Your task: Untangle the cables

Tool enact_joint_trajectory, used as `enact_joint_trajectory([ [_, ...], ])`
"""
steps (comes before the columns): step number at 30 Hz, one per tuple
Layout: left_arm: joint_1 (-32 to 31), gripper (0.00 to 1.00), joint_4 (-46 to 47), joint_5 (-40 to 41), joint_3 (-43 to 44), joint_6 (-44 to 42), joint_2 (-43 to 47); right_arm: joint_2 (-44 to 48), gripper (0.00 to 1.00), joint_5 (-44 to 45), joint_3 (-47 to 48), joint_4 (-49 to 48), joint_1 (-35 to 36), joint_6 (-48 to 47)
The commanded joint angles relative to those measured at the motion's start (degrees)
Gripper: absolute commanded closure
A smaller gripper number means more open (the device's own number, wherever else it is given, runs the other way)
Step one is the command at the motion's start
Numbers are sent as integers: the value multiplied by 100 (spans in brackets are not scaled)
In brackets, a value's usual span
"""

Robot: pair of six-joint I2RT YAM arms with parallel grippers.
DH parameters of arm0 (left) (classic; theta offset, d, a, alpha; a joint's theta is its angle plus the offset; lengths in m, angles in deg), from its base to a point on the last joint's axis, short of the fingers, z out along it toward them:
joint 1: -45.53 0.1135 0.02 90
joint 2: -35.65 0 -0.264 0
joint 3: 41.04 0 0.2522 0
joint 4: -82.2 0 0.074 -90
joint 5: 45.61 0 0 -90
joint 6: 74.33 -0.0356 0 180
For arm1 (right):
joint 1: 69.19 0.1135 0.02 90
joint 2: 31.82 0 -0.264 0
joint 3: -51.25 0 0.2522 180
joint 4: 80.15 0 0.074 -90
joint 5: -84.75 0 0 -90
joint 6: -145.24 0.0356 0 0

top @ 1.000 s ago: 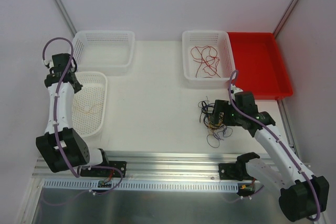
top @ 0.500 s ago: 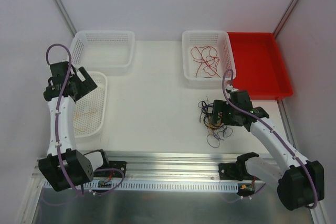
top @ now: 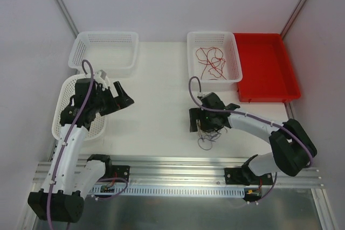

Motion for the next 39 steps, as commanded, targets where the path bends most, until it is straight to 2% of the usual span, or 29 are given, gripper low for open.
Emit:
enact_joint_trajectory([
  [1,-693,3,365,-178,-354,715,111,-200,1,-184,508,-615,523,485],
  [4,-1160,4,698,6,-583,1024,85,-95,1,-114,702,-572,753,468],
  [7,-1837,5,1041,305,-768,1410,-107,256,1,237,878,-116,779,407],
  [9,-2320,5,1191,559,-734,1490,-292,494,1,842,861,95,771,398],
  [12,-2866,6,1411,815,-488,1535,-793,1029,1,1660,755,500,727,502],
  [18,-3490,7,1719,1175,346,1456,-2023,1857,4,2233,308,843,114,784],
  [24,-4044,8,1790,1343,1252,1376,-3289,1761,12,1215,-211,168,-854,907],
  [28,-4194,9,1798,1369,1586,1394,-3974,1322,15,582,-510,-709,-1031,1013],
  [32,-4273,11,1798,1361,1902,1385,-4476,873,18,563,-773,-1168,-1093,1224],
  [39,-4440,22,1790,1316,2728,1280,-5573,794,27,282,-1319,-1810,-1233,1540],
])
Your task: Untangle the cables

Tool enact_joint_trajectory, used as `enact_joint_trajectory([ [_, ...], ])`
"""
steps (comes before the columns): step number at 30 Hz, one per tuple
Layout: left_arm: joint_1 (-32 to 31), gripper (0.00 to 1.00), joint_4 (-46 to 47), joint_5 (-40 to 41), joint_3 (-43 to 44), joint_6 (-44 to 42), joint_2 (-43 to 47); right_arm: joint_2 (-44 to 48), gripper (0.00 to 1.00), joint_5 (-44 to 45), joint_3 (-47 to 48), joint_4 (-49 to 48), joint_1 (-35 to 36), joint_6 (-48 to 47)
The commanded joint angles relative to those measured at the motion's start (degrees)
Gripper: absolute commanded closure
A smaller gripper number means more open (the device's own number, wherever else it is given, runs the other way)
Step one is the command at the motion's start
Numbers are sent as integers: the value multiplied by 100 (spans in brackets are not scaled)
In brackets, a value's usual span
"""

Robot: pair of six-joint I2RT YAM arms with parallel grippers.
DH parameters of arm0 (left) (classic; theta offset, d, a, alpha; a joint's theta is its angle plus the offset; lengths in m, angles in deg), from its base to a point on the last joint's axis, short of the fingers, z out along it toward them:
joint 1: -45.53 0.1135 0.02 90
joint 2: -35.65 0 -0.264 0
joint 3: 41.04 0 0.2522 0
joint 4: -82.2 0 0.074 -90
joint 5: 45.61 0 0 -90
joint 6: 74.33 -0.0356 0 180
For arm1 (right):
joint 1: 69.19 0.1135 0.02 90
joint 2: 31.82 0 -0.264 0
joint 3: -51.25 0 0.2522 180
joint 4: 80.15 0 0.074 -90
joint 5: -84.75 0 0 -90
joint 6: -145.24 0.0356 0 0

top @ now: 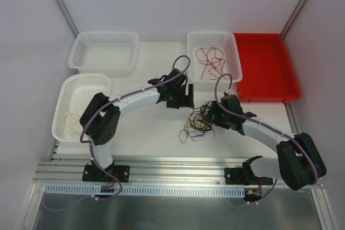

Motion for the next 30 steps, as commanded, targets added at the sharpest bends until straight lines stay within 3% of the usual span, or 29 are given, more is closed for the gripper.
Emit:
enact_joint_trajectory([
  [1,-143,24,28,79,502,-93,-377,-57,29,-299,-215,-630,-53,264],
  [6,-205,34,28,44,801,-110,-975,-224,34,-502,-242,-851,-53,211],
  [10,-222,54,28,334,758,-128,-1099,-242,37,-555,-294,-895,-62,176],
  [15,-222,100,2,860,547,-268,-907,-329,39,-590,-365,-965,-53,202],
  [20,-222,100,-95,1353,283,-444,-301,-391,45,-494,-400,-895,-62,194],
  [30,-179,100,-788,2689,-139,-1296,2186,-470,55,-291,-461,-526,-299,211],
])
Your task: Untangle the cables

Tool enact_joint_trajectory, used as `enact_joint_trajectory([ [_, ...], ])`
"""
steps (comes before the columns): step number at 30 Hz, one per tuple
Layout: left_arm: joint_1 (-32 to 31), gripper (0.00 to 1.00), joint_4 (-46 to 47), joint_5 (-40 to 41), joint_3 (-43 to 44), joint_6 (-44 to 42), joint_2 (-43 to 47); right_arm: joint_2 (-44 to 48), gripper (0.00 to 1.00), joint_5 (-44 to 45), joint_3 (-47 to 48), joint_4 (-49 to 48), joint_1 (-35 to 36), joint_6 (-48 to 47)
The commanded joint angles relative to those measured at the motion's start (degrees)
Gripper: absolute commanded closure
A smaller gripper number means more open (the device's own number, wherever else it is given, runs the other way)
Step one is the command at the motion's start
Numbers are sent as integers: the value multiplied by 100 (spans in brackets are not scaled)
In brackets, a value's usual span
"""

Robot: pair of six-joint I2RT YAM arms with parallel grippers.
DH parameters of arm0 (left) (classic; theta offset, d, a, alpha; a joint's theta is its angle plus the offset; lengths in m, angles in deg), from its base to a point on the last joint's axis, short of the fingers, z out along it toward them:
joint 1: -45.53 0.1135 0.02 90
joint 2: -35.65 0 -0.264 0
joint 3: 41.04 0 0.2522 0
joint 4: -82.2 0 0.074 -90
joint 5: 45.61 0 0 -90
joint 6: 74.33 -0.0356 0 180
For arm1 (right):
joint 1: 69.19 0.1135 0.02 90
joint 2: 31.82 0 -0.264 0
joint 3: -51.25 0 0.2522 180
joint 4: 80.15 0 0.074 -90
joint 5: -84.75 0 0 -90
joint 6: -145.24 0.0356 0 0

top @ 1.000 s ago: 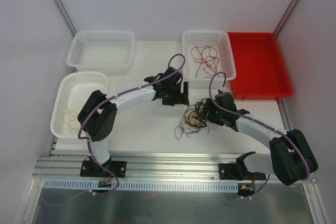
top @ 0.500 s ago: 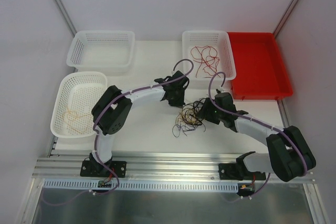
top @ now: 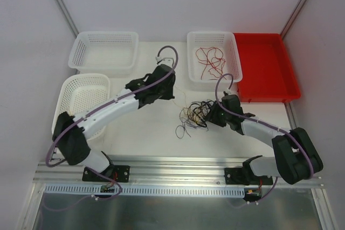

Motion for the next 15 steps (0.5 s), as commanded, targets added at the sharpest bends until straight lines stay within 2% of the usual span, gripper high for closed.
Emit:
enact_joint_trajectory([
  [1,10,100,-446,816,-1,-567,1066,-144,56,205,-215,497,-170,1],
  [8,484,100,-1289,1204,516,-919,2630,-153,58,108,-206,497,-311,1],
  [15,1038,100,-2125,1528,1623,-1358,3265,-83,58,108,-215,717,-337,10],
])
